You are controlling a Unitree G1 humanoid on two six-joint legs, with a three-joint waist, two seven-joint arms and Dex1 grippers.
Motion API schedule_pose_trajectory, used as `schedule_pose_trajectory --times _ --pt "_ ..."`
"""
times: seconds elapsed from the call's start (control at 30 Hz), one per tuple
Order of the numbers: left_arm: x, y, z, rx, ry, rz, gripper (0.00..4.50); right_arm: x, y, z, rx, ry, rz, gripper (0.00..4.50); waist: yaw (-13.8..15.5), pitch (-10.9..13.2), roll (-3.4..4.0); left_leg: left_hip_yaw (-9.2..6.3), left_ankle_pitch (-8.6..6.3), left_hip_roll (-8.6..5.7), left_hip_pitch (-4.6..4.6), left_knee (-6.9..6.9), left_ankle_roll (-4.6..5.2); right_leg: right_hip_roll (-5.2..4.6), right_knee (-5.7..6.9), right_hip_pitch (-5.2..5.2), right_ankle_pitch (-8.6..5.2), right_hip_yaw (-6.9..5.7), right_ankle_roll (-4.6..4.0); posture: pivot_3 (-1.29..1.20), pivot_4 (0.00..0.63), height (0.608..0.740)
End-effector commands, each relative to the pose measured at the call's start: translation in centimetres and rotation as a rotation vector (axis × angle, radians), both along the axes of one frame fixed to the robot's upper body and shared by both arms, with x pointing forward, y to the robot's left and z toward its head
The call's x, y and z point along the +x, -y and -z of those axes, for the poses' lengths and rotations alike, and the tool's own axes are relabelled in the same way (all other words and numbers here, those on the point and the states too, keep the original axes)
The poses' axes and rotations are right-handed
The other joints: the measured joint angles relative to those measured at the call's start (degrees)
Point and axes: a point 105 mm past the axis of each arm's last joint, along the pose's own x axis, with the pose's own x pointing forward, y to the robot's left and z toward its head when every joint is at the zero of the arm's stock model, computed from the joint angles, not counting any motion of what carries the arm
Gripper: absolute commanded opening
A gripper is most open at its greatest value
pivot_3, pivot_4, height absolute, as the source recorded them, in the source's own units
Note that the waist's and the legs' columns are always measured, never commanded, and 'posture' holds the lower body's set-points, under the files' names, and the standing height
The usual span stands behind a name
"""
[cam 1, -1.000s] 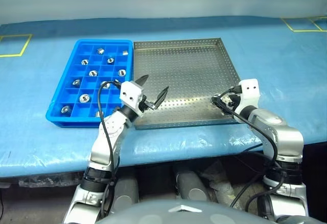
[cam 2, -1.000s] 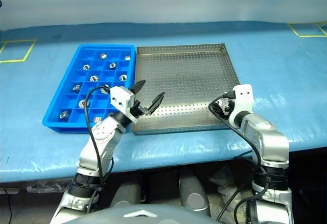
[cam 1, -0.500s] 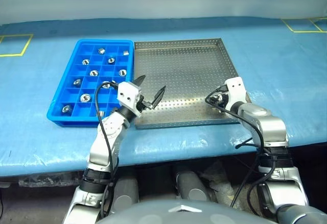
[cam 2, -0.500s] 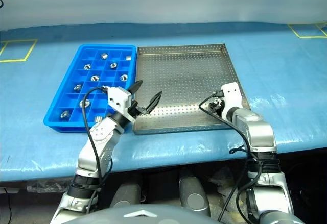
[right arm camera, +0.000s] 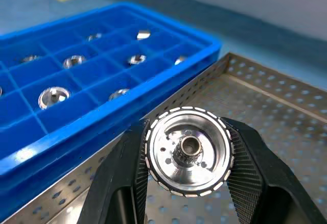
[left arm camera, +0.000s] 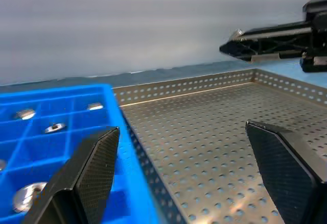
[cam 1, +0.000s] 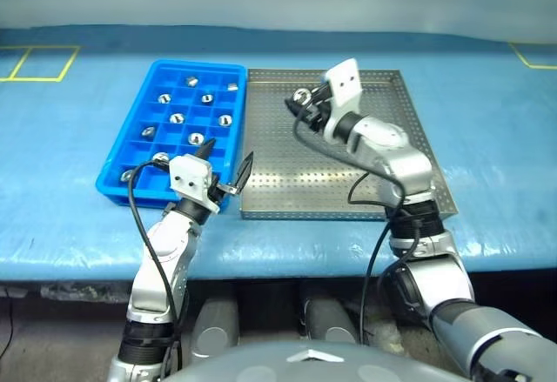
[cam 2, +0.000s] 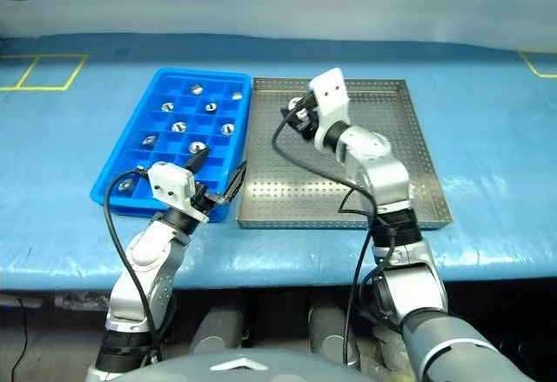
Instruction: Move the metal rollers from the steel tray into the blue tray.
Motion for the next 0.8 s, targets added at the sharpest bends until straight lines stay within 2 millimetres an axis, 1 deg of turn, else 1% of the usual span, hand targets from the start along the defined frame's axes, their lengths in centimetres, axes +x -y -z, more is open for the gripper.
schedule_pose_trajectory --times 0.03,0.17,0.23,0.3,0.37,0.57,0.63,0.8 --pt "-0.8 -1.0 -2.1 -0.002 0.082 -0.057 4.34 0.0 -2.6 -0.7 -0.015 0.044 -0.092 1.72 1.2 0.0 -0.01 0.0 0.0 0.0 -0.05 0.0 0.0 0.0 -0.01 -0.05 0.0 -0.01 -0.02 0.34 0.15 0.74" --pt "-1.5 -1.9 -1.6 0.006 0.062 -0.109 4.34 -0.4 -4.5 -0.5 -0.026 0.032 -0.18 1.72 3.4 0.0 0.0 0.02 0.0 0.0 -0.1 0.0 0.0 -0.01 -0.05 -0.1 0.01 -0.01 -0.05 0.38 0.15 0.74" --pt "-1.6 -2.0 -1.5 0.012 0.057 -0.122 4.34 -0.5 -5.0 -0.7 -0.011 0.034 -0.199 1.72 4.2 0.0 -0.01 0.01 0.0 0.01 -0.08 0.01 -0.01 0.0 -0.04 -0.1 -0.2 -0.05 -0.3 0.39 0.15 0.74" --pt "-1.7 -2.0 -1.5 0.007 0.056 -0.127 4.34 -0.7 -5.5 -1.0 0.009 0.043 -0.221 1.72 4.8 0.0 -0.01 -0.02 0.01 0.03 -0.07 0.01 -0.03 0.01 -0.02 -0.09 -0.36 -0.11 -0.15 0.39 0.15 0.74" --pt "-1.8 -2.0 -1.4 0.006 0.053 -0.129 4.34 -0.9 -5.9 -0.9 0.01 0.038 -0.24 1.72 5.3 0.0 -0.01 -0.03 0.02 0.04 -0.06 0.01 -0.04 0.02 -0.01 -0.08 -0.38 -0.15 -0.17 0.39 0.15 0.74" --pt "-1.9 -2.0 -1.3 0.006 0.046 -0.135 4.34 -1.3 -6.3 0.8 -0.031 -0.026 -0.273 1.72 6.2 0.0 -0.01 -0.02 0.02 0.04 -0.07 0.0 -0.05 0.01 -0.01 -0.1 -0.39 -0.15 -0.19 0.4 0.15 0.74" --pt "-1.8 -2.1 -1.3 0.006 0.046 -0.139 4.34 -1.5 -6.6 0.9 -0.003 -0.042 -0.282 1.72 6.3 0.0 -0.01 -0.03 0.02 0.05 -0.07 -0.02 -0.05 0.02 -0.01 -0.11 -0.39 -0.15 -0.2 0.4 0.15 0.74" --pt "-1.8 -2.1 -1.2 0.009 0.042 -0.138 4.34 -1.9 -7.5 1.7 -0.034 -0.038 -0.307 1.72 6.4 0.0 0.0 -0.02 0.02 0.05 -0.08 -0.04 -0.06 0.02 -0.01 -0.13 -0.4 -0.17 -0.21 0.4 0.15 0.74"
